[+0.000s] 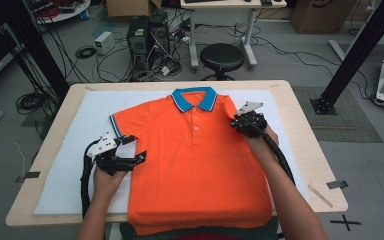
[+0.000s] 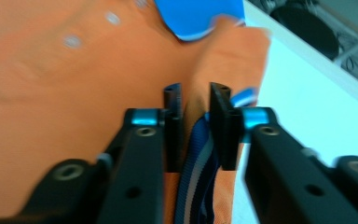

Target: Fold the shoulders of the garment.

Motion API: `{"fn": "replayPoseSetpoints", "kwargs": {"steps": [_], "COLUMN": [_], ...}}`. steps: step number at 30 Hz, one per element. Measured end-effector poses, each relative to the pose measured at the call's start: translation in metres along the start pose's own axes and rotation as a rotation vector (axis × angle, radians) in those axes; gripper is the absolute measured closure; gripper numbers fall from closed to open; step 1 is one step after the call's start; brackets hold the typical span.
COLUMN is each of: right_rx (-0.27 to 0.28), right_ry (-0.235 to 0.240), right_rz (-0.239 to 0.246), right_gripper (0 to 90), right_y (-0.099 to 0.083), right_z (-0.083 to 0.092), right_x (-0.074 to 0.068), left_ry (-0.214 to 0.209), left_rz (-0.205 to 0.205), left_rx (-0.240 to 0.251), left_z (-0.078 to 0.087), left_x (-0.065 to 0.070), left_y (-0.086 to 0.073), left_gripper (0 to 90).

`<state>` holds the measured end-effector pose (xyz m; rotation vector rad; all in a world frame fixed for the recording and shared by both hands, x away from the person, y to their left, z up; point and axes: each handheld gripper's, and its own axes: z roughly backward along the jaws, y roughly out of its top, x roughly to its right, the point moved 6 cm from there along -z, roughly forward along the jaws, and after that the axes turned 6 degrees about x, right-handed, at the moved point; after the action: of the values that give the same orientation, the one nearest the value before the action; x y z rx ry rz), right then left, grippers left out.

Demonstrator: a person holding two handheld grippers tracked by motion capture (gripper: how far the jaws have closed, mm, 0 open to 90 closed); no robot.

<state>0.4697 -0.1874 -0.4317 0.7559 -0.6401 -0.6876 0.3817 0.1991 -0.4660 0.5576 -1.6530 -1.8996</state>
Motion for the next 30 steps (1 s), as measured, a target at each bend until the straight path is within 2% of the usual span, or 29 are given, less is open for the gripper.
{"fn": "replayPoseSetpoints", "kwargs": {"steps": [3, 6, 9, 12, 15, 20, 21, 23, 25, 27, 30], "right_rx": [0.049, 0.054, 0.021, -0.022, -0.059, -0.109, -0.123, -0.141, -0.126, -0.13, -0.122], "right_ry": [0.01, 0.005, 0.005, 0.029, 0.032, -0.001, 0.005, 0.055, 0.092, 0.092, 0.08], "right_rz": [-0.046, -0.077, -0.072, -0.093, -0.121, -0.171, -0.19, -0.23, -0.244, -0.214, -0.164], "right_gripper": [65.9, 61.6, 55.6, 53.9, 53.3, 53.0, 54.8, 66.3, 77.9, 86.4, 88.2], "right_y": [0.006, 0.007, 0.003, -0.004, -0.012, -0.024, -0.027, -0.032, -0.033, -0.031, -0.026], "right_z": [0.008, 0.008, 0.001, -0.01, -0.024, -0.038, -0.04, -0.044, -0.044, -0.042, -0.037], "right_x": [0.0, 0.004, 0.003, -0.002, -0.004, 0.001, 0.002, 0.001, -0.001, -0.005, -0.01], "left_ry": [0.0, 0.0, 0.0, 0.0, 0.0, -0.002, -0.003, -0.006, -0.004, -0.003, -0.003], "left_rz": [-0.001, -0.001, -0.001, -0.001, -0.002, 0.002, 0.003, 0.004, 0.004, 0.0, 0.0], "left_rx": [-0.001, -0.001, -0.001, -0.001, -0.002, 0.0, 0.001, 0.0, -0.001, -0.003, -0.002], "left_z": [0.0, 0.0, 0.0, 0.0, 0.0, 0.0, 0.0, 0.0, 0.0, 0.0, 0.0], "left_x": [0.0, 0.0, 0.0, 0.0, 0.0, 0.0, 0.0, -0.001, 0.0, 0.0, 0.0], "left_y": [0.0, 0.0, 0.0, 0.0, 0.0, 0.0, 0.0, 0.0, 0.0, 0.0, 0.0], "left_gripper": [18.2, 18.2, 18.2, 18.2, 18.2, 18.2, 18.2, 18.2, 18.2, 18.2, 18.2]}}
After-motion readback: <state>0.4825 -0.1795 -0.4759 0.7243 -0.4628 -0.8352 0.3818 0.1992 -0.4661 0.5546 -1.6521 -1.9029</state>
